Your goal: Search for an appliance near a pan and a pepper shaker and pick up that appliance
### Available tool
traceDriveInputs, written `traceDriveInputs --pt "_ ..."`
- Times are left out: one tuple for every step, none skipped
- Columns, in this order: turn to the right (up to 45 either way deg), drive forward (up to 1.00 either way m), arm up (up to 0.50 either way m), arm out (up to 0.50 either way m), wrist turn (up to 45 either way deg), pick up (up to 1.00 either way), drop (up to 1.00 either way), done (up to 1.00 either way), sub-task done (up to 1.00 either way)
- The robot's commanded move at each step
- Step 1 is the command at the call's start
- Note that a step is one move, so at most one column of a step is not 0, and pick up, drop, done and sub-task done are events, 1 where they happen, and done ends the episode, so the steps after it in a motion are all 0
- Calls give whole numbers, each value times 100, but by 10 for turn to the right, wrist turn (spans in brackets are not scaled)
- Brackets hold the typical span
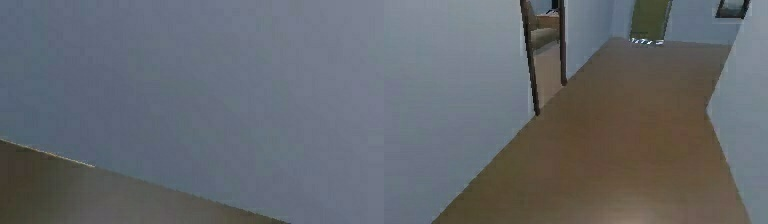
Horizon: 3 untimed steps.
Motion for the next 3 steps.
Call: traceDriveInputs --pt "0 45 0 0 0 0 0 0 0" --pt "-450 0 0 0 0 0 0 0 0" --pt "-270 0 0 0 0 0 0 0 0"
